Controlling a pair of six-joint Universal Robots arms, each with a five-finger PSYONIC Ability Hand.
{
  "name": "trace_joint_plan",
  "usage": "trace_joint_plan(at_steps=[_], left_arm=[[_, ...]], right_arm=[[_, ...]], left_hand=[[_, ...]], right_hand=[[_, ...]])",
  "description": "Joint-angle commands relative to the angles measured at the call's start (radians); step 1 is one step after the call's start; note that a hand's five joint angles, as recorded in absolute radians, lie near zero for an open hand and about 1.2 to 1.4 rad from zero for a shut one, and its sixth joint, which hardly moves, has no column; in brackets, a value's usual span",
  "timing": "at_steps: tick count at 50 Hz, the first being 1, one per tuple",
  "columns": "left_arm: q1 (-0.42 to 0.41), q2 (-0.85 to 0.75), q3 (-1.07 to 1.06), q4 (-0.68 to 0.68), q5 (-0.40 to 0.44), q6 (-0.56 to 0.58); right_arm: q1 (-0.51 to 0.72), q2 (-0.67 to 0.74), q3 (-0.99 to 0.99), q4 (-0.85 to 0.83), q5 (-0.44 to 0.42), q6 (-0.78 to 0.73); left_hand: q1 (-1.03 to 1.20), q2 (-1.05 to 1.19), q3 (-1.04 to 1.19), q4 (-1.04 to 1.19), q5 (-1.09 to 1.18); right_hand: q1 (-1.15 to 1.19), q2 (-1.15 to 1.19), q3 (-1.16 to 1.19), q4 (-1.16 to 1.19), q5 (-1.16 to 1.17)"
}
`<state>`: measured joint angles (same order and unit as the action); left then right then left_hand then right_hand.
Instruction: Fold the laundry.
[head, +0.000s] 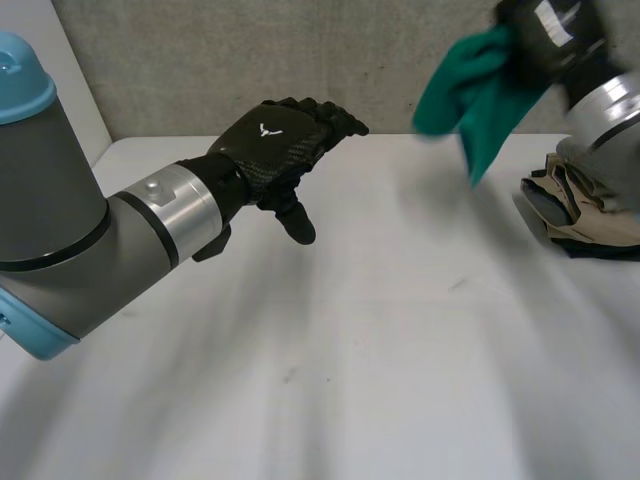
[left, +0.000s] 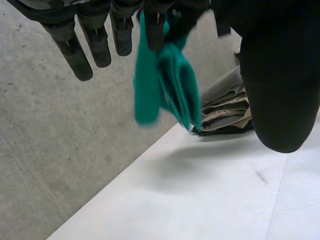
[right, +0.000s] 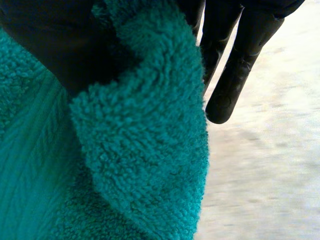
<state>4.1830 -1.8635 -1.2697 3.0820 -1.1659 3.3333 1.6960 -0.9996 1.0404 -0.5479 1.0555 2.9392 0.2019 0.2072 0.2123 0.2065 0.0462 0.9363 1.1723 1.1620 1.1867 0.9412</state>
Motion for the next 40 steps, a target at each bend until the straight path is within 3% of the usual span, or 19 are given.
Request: trace_joint_plan(at_steps=[1,6,17,31,32,35,36,38,40], left_arm=[[0.002,0.012,0.0,0.001,0.0,0.0],[-0.001,0.012,-0.004,0.0,0.0,-0.011],[-0.009,0.012,-0.023,0.0,0.002,-0.043],[-0.008,0.012,-0.042,0.001,0.002,-0.043],[-0.008,0.012,-0.043,0.001,0.0,-0.043],[-0.009,0.012,-0.043,0.001,0.0,-0.043],[-0.009,0.012,-0.042,0.001,0.002,-0.043],[-0.009,0.014,-0.043,0.001,0.002,-0.043],[-0.009,0.014,-0.043,0.001,0.002,-0.043]], right_arm=[[-0.179,0.033,-0.151,-0.055,-0.008,0.182],[-0.31,0.09,-0.152,-0.087,-0.048,0.19],[-0.47,0.252,0.007,-0.211,-0.189,0.16],[-0.567,0.177,0.193,-0.184,-0.23,0.052],[-0.57,0.168,0.194,-0.161,-0.23,0.052],[-0.581,0.136,0.208,-0.101,-0.233,0.048],[-0.591,0.101,0.22,-0.06,-0.238,0.035],[-0.604,0.059,0.234,-0.023,-0.238,0.014],[-0.63,0.001,0.263,0.018,-0.239,-0.032]], left_hand=[[0.062,0.056,0.051,0.057,0.043],[0.059,0.053,0.048,0.054,0.04],[0.062,0.056,0.051,0.057,0.043],[0.062,0.056,0.051,0.057,0.043],[0.062,0.056,0.051,0.057,0.043],[0.062,0.056,0.051,0.057,0.043],[0.062,0.056,0.051,0.057,0.043],[0.062,0.056,0.051,0.057,0.043],[0.062,0.056,0.051,0.057,0.043]], right_hand=[[0.46,0.224,0.234,0.21,0.281],[0.46,0.224,0.234,0.21,0.281],[0.46,0.224,0.234,0.21,0.281],[0.46,0.224,0.234,0.21,0.281],[0.406,0.17,0.18,0.155,0.226],[-0.078,-0.314,-0.303,-0.328,-0.257],[-0.355,-0.591,-0.581,-0.606,-0.535],[-0.682,-0.918,-0.908,-0.933,-0.862],[-0.762,-0.998,-0.987,-1.012,-0.941]])
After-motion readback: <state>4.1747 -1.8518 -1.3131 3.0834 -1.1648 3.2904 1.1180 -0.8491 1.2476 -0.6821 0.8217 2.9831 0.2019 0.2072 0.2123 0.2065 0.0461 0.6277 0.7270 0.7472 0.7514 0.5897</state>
